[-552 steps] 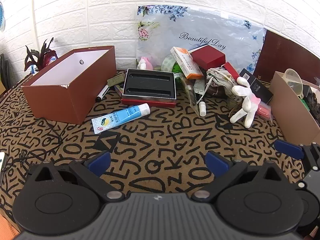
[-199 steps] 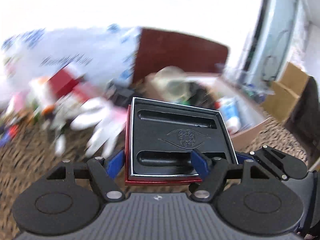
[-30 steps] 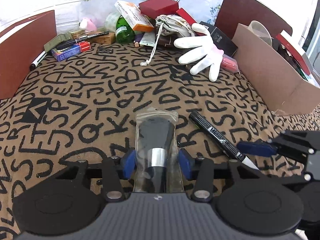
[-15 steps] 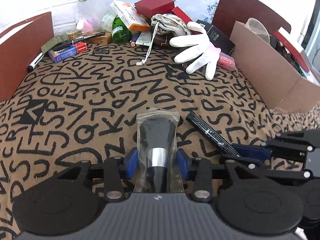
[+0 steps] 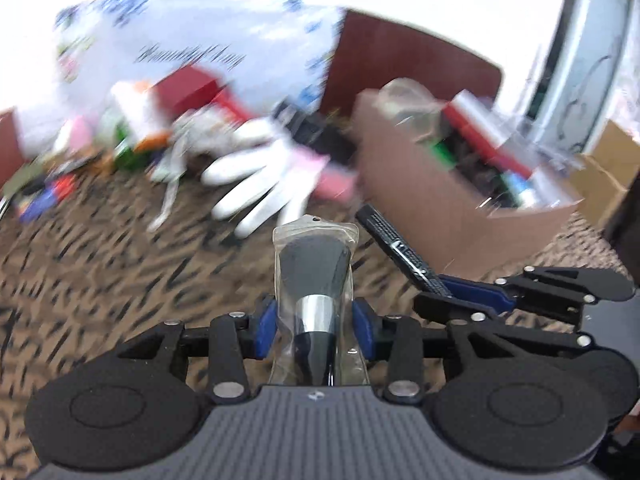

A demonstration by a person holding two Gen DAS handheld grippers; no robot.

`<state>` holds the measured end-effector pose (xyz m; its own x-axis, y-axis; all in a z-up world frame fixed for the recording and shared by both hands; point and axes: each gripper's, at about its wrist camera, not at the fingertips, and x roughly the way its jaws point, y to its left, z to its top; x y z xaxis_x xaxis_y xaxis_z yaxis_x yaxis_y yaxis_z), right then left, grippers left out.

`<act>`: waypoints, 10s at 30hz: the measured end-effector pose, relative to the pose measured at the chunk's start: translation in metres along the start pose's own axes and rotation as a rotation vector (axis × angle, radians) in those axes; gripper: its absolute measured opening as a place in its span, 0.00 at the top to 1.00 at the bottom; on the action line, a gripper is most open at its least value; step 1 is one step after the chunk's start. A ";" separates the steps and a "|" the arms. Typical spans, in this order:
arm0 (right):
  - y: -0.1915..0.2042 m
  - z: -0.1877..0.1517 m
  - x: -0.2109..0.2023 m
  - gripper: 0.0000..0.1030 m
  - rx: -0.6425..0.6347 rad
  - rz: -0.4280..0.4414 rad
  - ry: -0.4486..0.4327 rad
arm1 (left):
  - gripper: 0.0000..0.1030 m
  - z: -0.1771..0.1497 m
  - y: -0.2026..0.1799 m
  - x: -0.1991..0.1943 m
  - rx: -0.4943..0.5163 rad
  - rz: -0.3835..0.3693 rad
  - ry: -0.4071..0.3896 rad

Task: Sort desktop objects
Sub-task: 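Lower the marker and bagged brush into the cardboard box with both grippers, then open both grippers and withdraw them from the box toward the table, then move both grippers to the blue-and-red playing card box, then close both grippers on the playing card box and lift it, then carry the card box into the cardboard box and open both grippers, then withdraw both grippers from the cardboard box back over the table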

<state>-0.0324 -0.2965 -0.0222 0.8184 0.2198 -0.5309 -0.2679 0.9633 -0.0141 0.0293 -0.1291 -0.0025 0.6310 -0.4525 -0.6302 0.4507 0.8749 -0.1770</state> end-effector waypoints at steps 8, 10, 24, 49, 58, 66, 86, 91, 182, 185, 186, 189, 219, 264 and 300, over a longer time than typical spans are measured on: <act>-0.072 0.034 -0.023 0.87 0.047 -0.172 -0.147 | 0.58 0.071 -0.059 0.009 0.039 -0.111 -0.116; -0.090 0.040 -0.014 0.87 0.066 -0.193 -0.152 | 0.58 0.084 -0.074 0.019 0.054 -0.117 -0.126; -0.184 0.030 0.033 0.87 0.169 -0.338 -0.120 | 0.58 0.122 -0.120 0.120 0.010 -0.154 -0.046; -0.166 0.020 0.012 0.40 0.066 -0.343 -0.142 | 0.06 0.109 -0.131 0.114 0.011 -0.184 -0.090; -0.120 0.008 -0.026 0.11 0.082 -0.342 -0.178 | 0.04 0.073 -0.111 0.065 -0.010 -0.195 -0.056; -0.054 0.012 -0.029 0.11 -0.004 -0.196 -0.144 | 0.04 0.031 -0.079 0.029 -0.004 -0.123 -0.036; 0.096 0.048 0.063 0.11 -0.185 0.070 -0.022 | 0.04 -0.012 0.131 -0.024 -0.322 0.174 -0.128; 0.117 0.066 0.106 0.12 -0.238 0.145 -0.031 | 0.05 -0.002 0.182 -0.019 -0.378 0.256 -0.146; 0.107 -0.027 0.071 0.40 -0.402 0.459 0.087 | 0.47 -0.088 0.113 -0.021 -0.484 0.095 0.075; 0.117 -0.041 0.055 0.41 -0.368 0.443 0.103 | 0.48 -0.081 0.105 -0.011 -0.431 0.107 0.080; 0.118 -0.043 0.051 0.41 -0.349 0.427 0.102 | 0.48 -0.079 0.104 -0.009 -0.418 0.108 0.087; 0.118 -0.039 0.048 0.39 -0.261 0.376 0.120 | 0.48 -0.076 0.100 -0.010 -0.383 0.118 0.100; 0.123 -0.032 0.068 0.36 -0.148 0.218 0.127 | 0.54 -0.075 0.083 -0.007 -0.335 0.112 0.120; -0.152 0.004 -0.001 0.30 0.082 -0.303 -0.188 | 0.28 0.104 -0.155 0.130 0.101 -0.245 -0.058; -0.026 0.008 -0.068 0.08 0.009 -0.140 -0.192 | 0.00 0.019 -0.092 0.007 0.050 -0.001 -0.036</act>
<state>-0.0770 -0.3357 0.0214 0.9293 0.1083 -0.3532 -0.1410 0.9876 -0.0683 0.0043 -0.2160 0.0237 0.6522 -0.4599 -0.6026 0.4818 0.8652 -0.1389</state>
